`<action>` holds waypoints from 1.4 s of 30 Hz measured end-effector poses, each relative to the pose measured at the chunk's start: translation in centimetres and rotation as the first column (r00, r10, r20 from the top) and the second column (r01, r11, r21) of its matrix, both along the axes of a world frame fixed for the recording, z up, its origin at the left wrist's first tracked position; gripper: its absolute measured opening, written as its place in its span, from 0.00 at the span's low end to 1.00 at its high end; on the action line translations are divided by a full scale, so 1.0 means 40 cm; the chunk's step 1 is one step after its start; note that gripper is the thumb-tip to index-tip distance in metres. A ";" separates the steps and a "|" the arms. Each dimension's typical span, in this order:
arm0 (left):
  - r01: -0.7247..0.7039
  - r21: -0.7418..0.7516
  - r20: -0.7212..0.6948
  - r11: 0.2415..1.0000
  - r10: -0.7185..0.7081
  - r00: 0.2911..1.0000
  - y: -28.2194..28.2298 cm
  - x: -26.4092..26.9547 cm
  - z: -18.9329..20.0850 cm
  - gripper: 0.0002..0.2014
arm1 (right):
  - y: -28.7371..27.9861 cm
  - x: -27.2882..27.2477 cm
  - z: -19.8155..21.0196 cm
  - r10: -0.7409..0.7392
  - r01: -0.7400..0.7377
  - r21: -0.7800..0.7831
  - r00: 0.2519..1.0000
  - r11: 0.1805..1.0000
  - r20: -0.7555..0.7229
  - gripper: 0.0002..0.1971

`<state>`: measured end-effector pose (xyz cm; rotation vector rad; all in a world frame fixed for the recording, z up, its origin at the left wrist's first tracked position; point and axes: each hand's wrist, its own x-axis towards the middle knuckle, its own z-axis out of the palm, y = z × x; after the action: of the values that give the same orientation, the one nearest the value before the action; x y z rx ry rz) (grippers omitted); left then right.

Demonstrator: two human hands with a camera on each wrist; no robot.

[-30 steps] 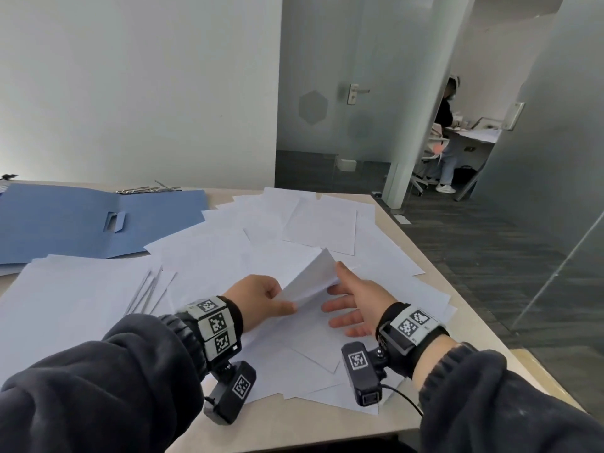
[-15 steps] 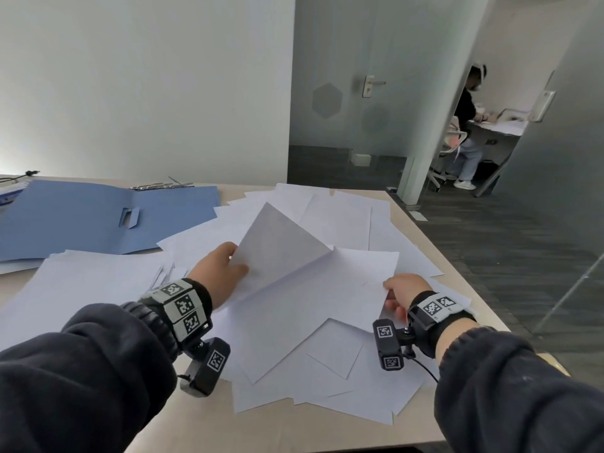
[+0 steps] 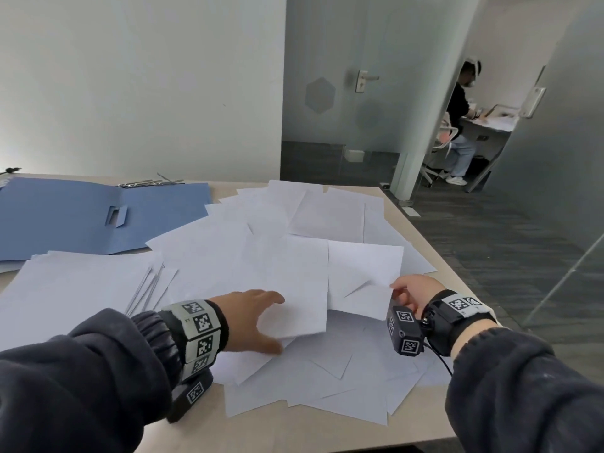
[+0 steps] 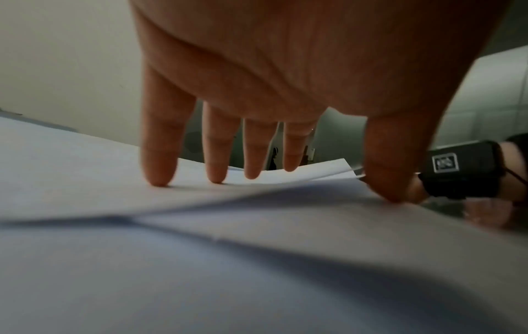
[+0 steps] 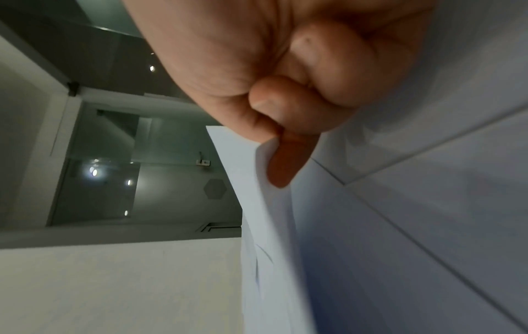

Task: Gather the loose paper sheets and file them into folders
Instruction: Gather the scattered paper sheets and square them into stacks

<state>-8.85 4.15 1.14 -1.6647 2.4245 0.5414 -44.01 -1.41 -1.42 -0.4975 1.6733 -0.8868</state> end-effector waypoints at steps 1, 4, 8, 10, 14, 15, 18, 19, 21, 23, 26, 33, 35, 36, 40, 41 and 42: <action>0.017 0.015 0.017 1.000 -0.018 1.000 0.007 -0.005 -0.001 0.51 | 0.004 0.002 0.001 -0.007 0.008 -0.006 0.999 1.000 0.040 0.09; 0.053 -0.018 0.075 0.998 -0.052 0.996 0.018 -0.010 -0.006 0.53 | 0.010 0.008 0.004 -0.005 0.007 -0.026 0.996 1.000 0.086 0.09; -0.036 -0.125 0.084 0.991 0.047 0.995 0.010 -0.002 0.010 0.24 | 0.006 -0.015 0.005 0.049 -0.052 -0.032 0.994 0.998 -0.099 0.07; -0.135 -0.186 0.048 0.973 0.146 0.988 -0.005 0.015 0.029 0.13 | 0.000 -0.042 0.013 0.130 -0.152 -0.038 0.933 0.988 -0.336 0.05; -0.402 -0.207 -0.213 0.892 0.360 0.908 -0.052 0.091 0.067 0.09 | -0.008 -0.085 0.056 0.409 -0.403 0.182 0.603 0.897 -0.685 0.07; -0.468 -0.197 -0.297 0.862 0.402 0.866 -0.059 0.108 0.077 0.09 | -0.007 -0.090 0.068 0.454 -0.442 0.228 0.517 0.868 -0.725 0.07; -0.596 -0.150 -0.522 0.789 0.448 0.725 -0.071 0.137 0.109 0.09 | -0.009 -0.085 0.092 0.500 -0.517 0.252 0.422 0.818 -0.756 0.07; -0.617 -0.138 -0.573 0.775 0.445 0.688 -0.072 0.137 0.120 0.10 | -0.015 -0.075 0.097 0.507 -0.539 0.255 0.390 0.803 -0.769 0.07; -0.640 -0.124 -0.638 0.758 0.433 0.637 -0.072 0.129 0.135 0.10 | -0.038 -0.044 0.101 0.541 -0.593 0.314 0.251 0.741 -0.803 0.03; -0.642 -0.119 -0.658 0.757 0.424 0.622 -0.071 0.114 0.133 0.11 | -0.071 -0.007 0.102 0.526 -0.622 0.318 0.181 0.716 -0.831 0.06; -0.618 -0.114 -0.649 0.778 0.413 0.639 -0.066 0.086 0.117 0.10 | -0.112 0.051 0.106 0.475 -0.641 0.251 0.202 0.725 -0.857 0.07; -0.610 -0.070 -0.662 0.789 0.421 0.621 -0.072 0.056 0.073 0.06 | -0.163 0.102 0.131 0.263 -0.545 -0.020 0.436 0.838 -0.860 0.18; -0.591 -0.047 -0.652 0.805 0.424 0.629 -0.075 0.056 0.060 0.05 | -0.148 0.116 0.151 0.307 -0.517 -0.099 0.640 0.850 -0.704 0.26; -0.580 -0.029 -0.645 0.814 0.428 0.633 -0.075 0.054 0.053 0.04 | -0.136 0.119 0.158 0.339 -0.491 -0.128 0.744 0.862 -0.575 0.26; -0.525 0.030 -0.620 0.851 0.428 0.658 -0.066 0.040 0.034 0.03 | -0.107 0.112 0.159 0.409 -0.458 -0.188 0.878 0.869 -0.249 0.21; -0.508 0.058 -0.623 0.860 0.428 0.655 -0.063 0.037 0.029 0.04 | -0.099 0.109 0.156 0.420 -0.469 -0.192 0.873 0.862 -0.247 0.21; -0.490 0.081 -0.626 0.868 0.426 0.653 -0.059 0.036 0.025 0.05 | -0.089 0.104 0.156 0.420 -0.470 -0.206 0.874 0.858 -0.243 0.20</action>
<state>-7.41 1.77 2.14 -2.4992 2.4074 1.2598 -39.85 -4.99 4.80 -1.1361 1.5187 -0.7261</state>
